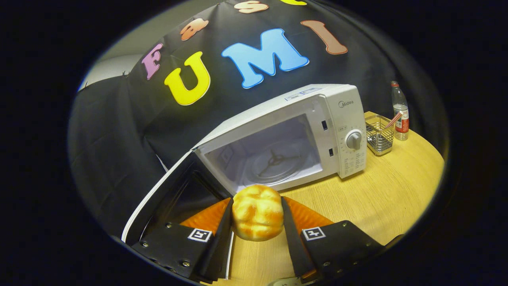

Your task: Open the microwave, put the food inside, and close the microwave door.

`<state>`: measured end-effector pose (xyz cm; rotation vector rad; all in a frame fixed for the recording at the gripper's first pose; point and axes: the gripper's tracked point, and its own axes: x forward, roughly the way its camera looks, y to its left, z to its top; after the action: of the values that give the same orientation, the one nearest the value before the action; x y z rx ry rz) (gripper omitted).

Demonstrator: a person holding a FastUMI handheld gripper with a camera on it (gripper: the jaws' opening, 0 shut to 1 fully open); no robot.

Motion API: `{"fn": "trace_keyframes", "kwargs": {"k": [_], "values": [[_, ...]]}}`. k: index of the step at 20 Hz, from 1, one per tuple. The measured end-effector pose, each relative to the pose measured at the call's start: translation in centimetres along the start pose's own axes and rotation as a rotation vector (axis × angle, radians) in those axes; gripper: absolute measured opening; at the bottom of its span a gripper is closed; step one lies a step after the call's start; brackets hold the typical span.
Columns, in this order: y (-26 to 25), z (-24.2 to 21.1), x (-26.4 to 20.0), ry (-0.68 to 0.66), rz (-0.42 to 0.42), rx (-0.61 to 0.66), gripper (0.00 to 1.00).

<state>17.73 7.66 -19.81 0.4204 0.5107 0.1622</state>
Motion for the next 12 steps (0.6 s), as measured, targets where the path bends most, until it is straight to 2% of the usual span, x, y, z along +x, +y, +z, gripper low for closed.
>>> {"fn": "trace_keyframes", "kwargs": {"k": [12], "values": [[-1.1,2.1,9.4,-0.072,0.013,0.165,0.68]]}}
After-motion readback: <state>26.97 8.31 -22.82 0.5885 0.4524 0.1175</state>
